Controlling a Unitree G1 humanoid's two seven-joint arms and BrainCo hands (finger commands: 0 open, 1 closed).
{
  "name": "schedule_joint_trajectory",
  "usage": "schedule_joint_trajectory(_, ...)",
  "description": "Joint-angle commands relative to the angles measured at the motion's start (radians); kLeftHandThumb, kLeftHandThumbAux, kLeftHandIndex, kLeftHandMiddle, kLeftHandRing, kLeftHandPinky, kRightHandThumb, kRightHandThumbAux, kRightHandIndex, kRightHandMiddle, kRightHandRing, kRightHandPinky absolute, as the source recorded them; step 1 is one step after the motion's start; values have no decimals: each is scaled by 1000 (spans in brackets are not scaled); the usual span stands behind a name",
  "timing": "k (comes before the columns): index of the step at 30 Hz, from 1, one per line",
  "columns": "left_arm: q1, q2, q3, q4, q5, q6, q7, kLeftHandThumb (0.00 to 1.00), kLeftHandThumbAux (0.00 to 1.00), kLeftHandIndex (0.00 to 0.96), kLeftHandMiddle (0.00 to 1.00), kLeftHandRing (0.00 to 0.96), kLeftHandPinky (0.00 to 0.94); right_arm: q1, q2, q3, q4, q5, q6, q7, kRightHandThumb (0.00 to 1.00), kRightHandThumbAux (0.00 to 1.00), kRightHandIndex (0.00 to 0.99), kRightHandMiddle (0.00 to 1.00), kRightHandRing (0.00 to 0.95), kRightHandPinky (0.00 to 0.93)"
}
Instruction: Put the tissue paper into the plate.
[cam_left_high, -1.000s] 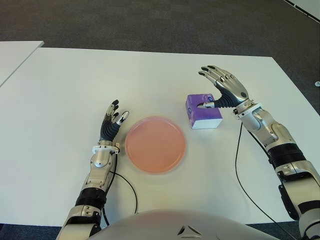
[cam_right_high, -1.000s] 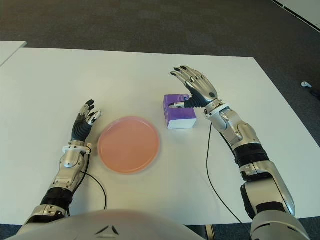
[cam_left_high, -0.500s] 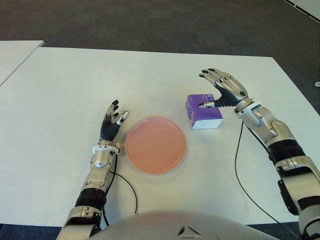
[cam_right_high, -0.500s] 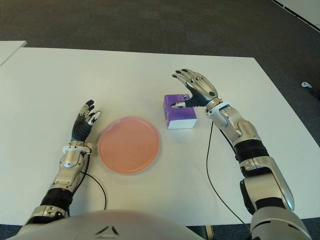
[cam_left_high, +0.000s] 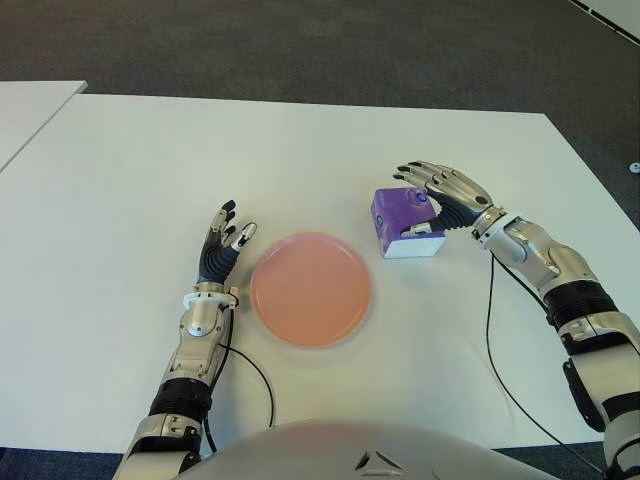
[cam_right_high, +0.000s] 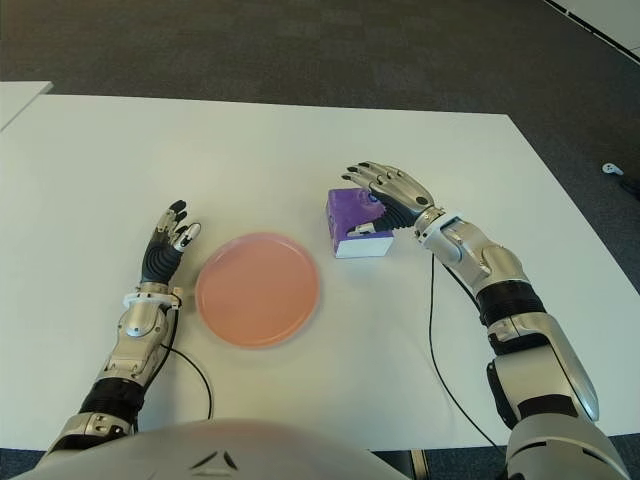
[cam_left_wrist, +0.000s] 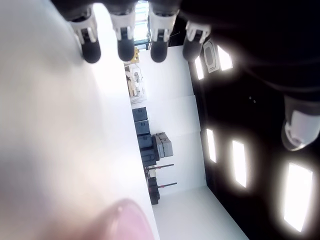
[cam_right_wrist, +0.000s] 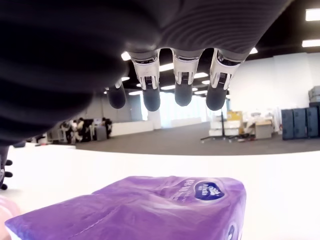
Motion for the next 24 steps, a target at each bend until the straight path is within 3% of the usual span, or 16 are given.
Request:
schedule_joint_trajectory(1, 46, 4, 5, 40, -6, 37, -11, 0, 420, 0, 0, 0, 0, 15, -24, 18, 1, -21, -33, 18, 297, 375, 0, 0, 0, 0)
schedule_joint_trajectory(13, 44, 9, 2, 48, -3, 27, -17, 0, 414, 0, 0, 0, 0, 7, -54, 35, 5, -51, -39, 49, 260, 355, 0, 0, 0, 0)
schedule_joint_trajectory(24, 34, 14, 7, 70, -17, 20, -31, 0, 408, 0, 0, 0, 0, 21, -62, 58, -11, -116, -51, 4, 207, 381, 0, 0, 0, 0)
